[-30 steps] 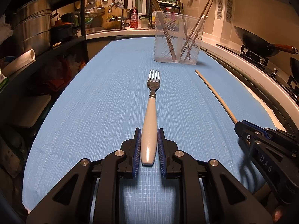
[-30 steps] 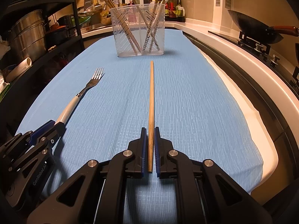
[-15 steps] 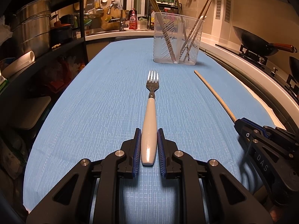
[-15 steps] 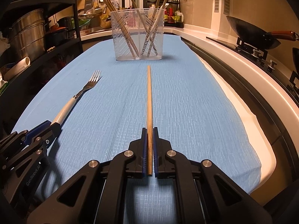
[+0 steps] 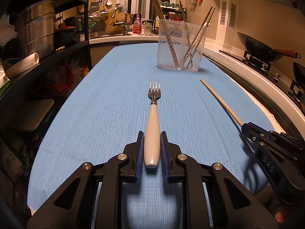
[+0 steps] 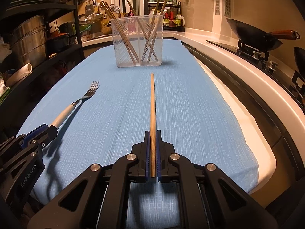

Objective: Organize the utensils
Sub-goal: 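Hold the chopstick and fork clamped in the tools against the cloth, then lift the fork and chopstick and carry both over the clear container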

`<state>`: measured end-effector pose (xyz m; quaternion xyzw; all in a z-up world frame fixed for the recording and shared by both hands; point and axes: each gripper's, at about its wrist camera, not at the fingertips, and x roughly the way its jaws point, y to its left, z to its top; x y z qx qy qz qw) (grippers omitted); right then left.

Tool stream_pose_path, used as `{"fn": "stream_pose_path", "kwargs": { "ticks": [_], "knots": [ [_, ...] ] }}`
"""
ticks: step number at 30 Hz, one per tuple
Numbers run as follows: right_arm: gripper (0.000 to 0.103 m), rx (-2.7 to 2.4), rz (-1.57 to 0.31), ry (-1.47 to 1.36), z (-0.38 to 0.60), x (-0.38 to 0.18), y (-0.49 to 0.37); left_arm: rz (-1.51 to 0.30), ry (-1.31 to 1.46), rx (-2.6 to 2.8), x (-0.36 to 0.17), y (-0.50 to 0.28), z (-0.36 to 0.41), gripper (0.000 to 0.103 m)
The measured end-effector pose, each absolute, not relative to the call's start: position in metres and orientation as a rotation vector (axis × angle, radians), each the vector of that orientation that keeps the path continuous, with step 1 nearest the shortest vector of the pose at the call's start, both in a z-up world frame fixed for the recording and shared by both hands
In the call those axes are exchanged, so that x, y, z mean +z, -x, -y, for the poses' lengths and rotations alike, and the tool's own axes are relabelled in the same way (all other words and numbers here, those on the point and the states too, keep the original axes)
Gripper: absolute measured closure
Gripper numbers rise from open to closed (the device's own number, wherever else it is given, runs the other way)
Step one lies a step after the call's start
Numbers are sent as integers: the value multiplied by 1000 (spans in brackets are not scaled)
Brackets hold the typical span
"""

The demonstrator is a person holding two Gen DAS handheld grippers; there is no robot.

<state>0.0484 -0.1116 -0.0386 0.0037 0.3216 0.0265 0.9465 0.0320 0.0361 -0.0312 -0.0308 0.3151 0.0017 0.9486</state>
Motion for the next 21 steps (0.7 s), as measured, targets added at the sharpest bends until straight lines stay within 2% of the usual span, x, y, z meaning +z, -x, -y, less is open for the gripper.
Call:
{"fn": "stream_pose_path", "kwargs": {
  "ticks": [8, 21],
  "knots": [
    [97, 68, -609, -11, 119, -21, -34, -577, 39, -3, -14, -22, -35, 85],
    [97, 99, -454, 0, 127, 43, -22, -456, 65, -20, 32, -21, -44, 86]
  ]
}}
